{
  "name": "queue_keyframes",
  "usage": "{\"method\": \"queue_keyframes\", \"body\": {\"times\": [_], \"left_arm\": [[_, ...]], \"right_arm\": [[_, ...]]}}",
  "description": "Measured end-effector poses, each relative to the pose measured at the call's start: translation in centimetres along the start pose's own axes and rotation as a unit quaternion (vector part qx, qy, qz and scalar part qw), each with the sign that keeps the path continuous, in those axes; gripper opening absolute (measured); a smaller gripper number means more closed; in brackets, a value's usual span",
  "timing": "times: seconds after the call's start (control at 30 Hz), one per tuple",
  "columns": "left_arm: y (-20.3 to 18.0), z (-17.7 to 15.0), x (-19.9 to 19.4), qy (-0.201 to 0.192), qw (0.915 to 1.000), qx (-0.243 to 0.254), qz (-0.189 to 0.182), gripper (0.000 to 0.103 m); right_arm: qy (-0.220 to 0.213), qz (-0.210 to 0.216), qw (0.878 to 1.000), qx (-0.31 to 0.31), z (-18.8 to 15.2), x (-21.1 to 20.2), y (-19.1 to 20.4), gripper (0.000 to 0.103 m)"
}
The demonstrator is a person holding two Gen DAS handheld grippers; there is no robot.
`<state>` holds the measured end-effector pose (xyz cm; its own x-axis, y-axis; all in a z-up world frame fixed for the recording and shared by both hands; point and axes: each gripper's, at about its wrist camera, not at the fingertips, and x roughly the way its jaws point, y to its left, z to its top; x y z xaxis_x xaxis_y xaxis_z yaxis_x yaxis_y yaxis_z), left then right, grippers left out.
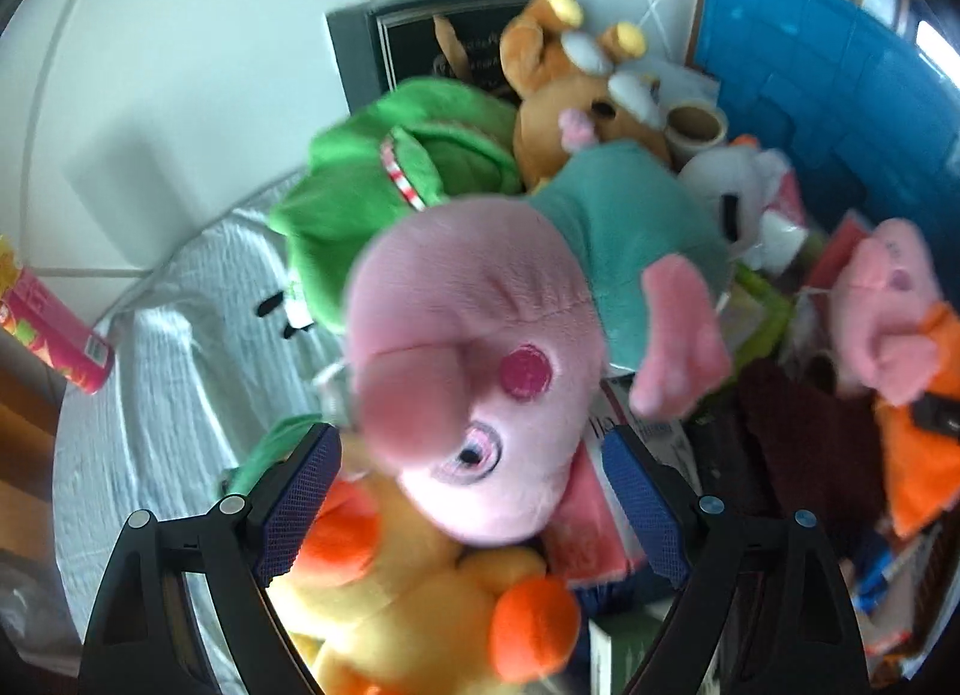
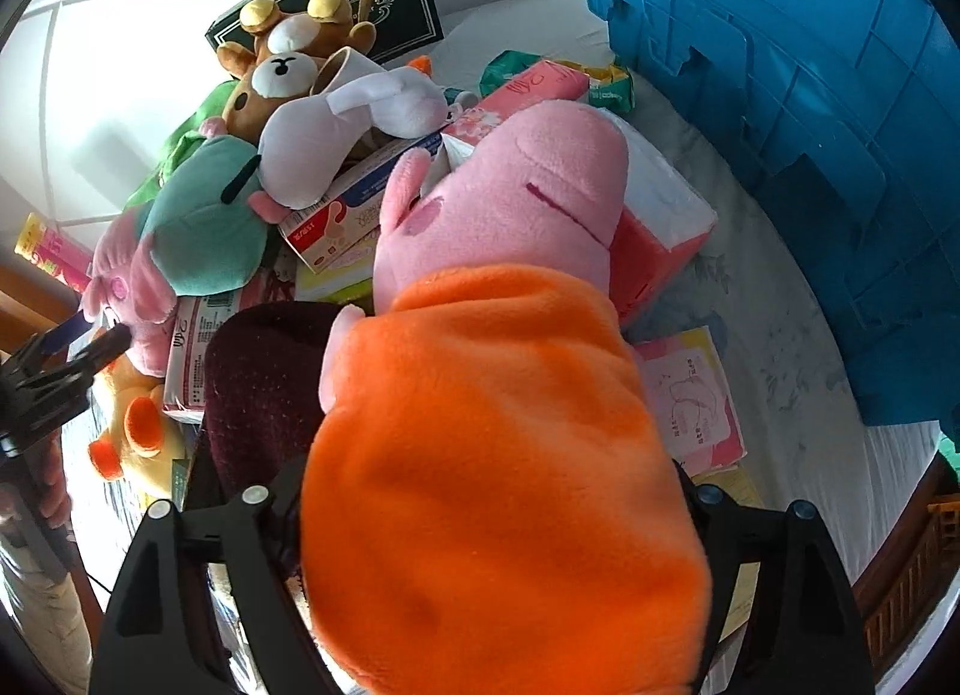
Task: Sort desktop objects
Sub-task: 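Close the left tool on the teal-shirt pink pig while the right tool grasps the orange-dress pig, then lift the teal-shirt pig with the left tool while the right tool carries the orange-dress pig over the crate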
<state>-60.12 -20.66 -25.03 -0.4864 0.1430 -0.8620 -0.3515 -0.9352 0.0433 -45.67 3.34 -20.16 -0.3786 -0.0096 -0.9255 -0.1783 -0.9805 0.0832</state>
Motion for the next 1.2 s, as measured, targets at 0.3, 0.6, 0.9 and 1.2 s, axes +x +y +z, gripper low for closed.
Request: {"method": "queue_keyframes", "body": {"times": [0.3, 0.6, 0.9, 1.2], "left_arm": [[-0.1, 1.5, 0.8, -0.026, 0.9987, -0.043, 0.0, 0.067], [0.1, 1.0, -5.7, -0.079, 0.9951, -0.058, 0.013, 0.061], [0.4, 0.5, -15.2, -0.141, 0.9857, -0.084, 0.039, 0.061], [-0.6, -3.3, -21.3, -0.143, 0.9799, -0.12, 0.069, 0.061]], "right_arm": [[-0.015, -0.005, 1.0, 0.0, 0.6, 0.2, 0.1, 0.093], [-0.034, -0.014, 0.999, -0.008, 0.7, -0.6, 0.9, 0.081], [-0.115, 0.023, 0.992, -0.039, 1.0, -8.8, 2.8, 0.08], [-0.175, 0.055, 0.979, -0.086, 0.2, -15.5, 4.3, 0.08]]}}
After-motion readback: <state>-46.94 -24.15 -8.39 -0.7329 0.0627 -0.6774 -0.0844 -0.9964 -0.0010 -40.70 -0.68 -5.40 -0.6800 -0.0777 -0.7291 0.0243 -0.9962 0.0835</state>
